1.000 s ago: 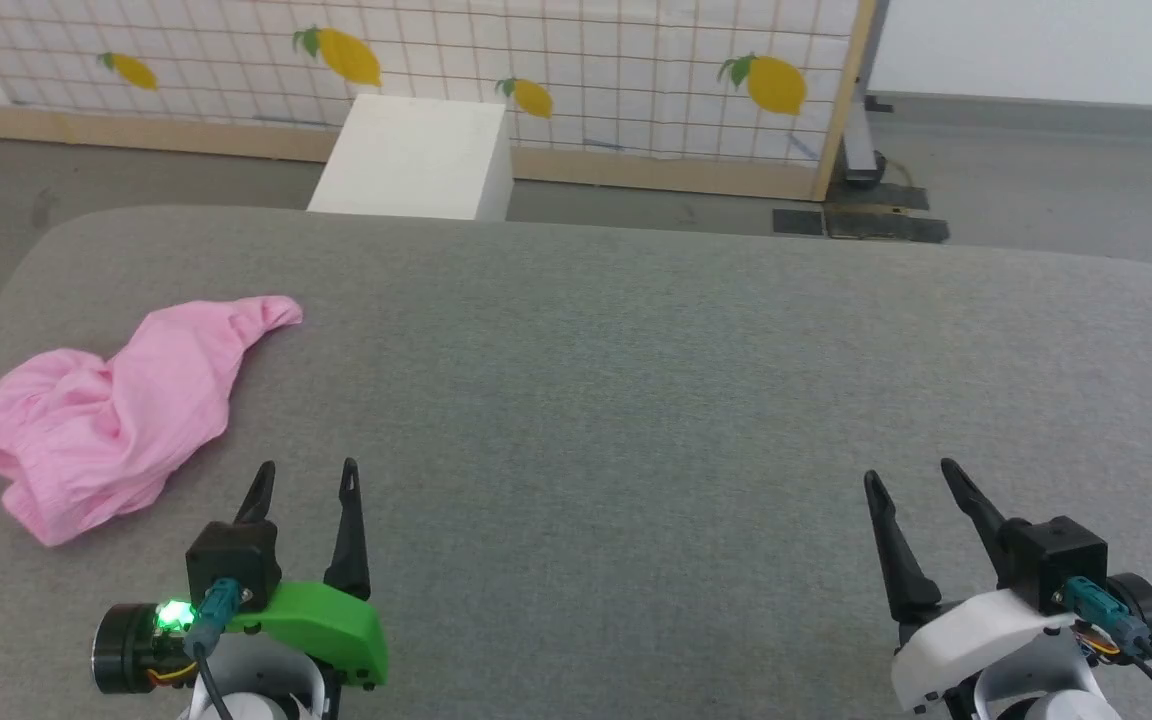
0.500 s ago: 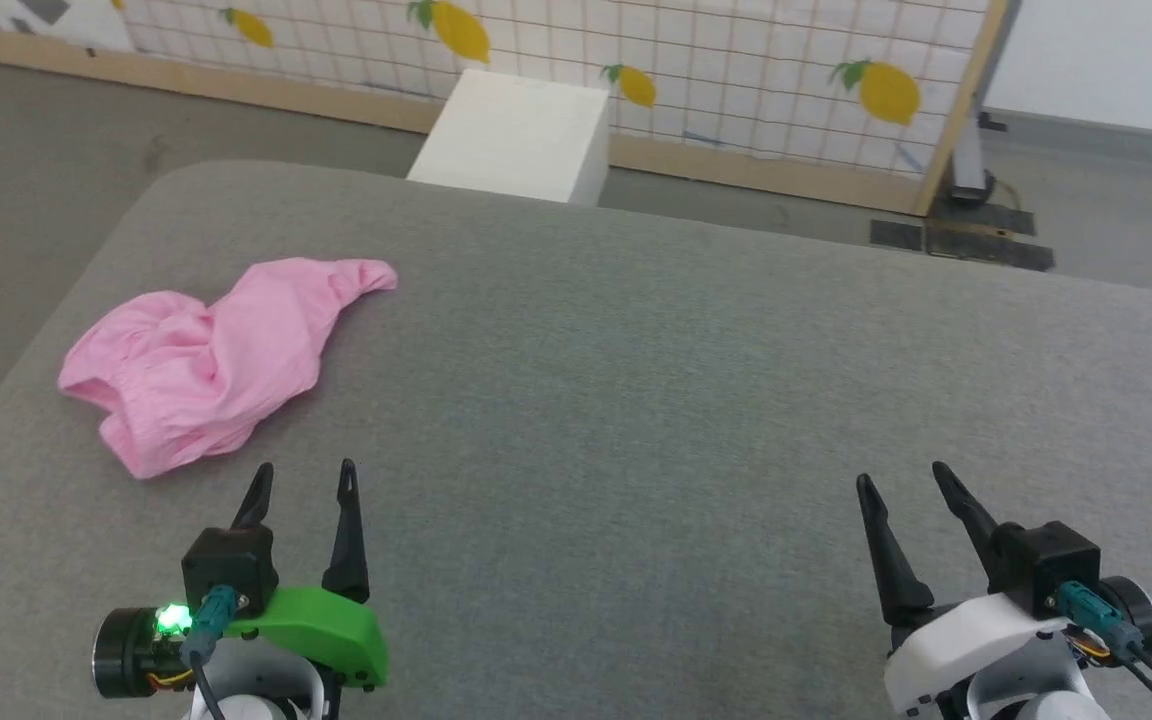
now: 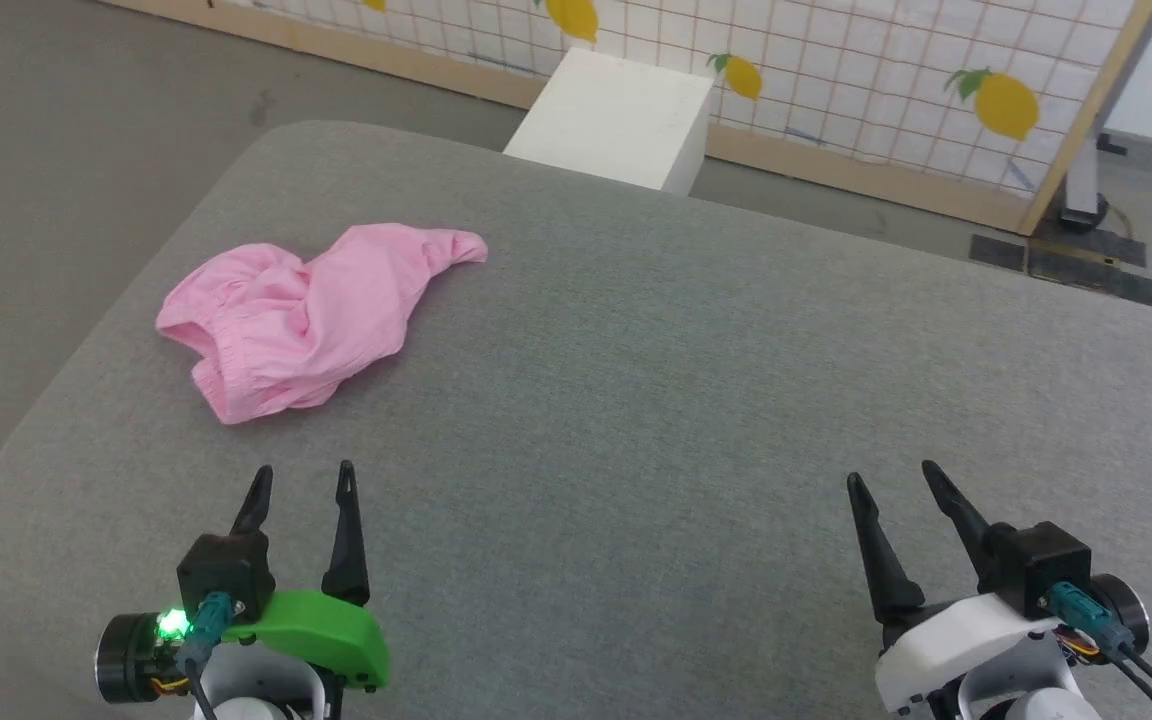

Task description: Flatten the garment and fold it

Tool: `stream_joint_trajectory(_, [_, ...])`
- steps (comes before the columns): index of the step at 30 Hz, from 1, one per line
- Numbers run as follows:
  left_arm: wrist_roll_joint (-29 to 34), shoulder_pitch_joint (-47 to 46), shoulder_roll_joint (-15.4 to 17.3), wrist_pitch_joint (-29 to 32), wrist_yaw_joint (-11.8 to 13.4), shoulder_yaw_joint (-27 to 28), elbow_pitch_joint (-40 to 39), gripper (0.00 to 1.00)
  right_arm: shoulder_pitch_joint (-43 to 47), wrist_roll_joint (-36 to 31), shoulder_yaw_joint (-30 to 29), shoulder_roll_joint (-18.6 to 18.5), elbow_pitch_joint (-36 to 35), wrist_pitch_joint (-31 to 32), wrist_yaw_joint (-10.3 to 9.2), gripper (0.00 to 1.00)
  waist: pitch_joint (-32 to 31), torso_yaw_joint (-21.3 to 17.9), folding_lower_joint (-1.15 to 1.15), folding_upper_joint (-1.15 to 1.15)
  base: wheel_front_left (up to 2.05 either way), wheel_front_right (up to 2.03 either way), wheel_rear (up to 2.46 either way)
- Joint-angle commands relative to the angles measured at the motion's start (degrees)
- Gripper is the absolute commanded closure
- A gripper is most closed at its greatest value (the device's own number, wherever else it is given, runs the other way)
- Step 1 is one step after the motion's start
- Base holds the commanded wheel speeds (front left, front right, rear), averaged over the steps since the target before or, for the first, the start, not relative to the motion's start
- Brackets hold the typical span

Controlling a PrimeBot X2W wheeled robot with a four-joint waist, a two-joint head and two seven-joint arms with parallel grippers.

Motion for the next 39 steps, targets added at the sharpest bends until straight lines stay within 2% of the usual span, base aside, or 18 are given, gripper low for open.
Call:
stream_joint_trajectory(1, [-0.26, 0.6, -0.15, -0.64, 0.59, -0.08, 0.18, 0.0, -0.95, 0.6, 0.19, 0.0, 0.45, -0.71, -0.04, 0.0, 0.25, 1.12, 0.0, 0.22, -0.06, -0.06, -0.06])
stream_joint_trajectory(39, [-1.26, 1.26, -0.24, -5.09, 2.08, -2.12, 3.52, 0.0, -1.74, 1.26, 2.35, 0.0, 3.55, -4.09, -0.06, 0.0, 0.74, 12.69, 0.0, 0.34, -0.01, -0.01, -0.01])
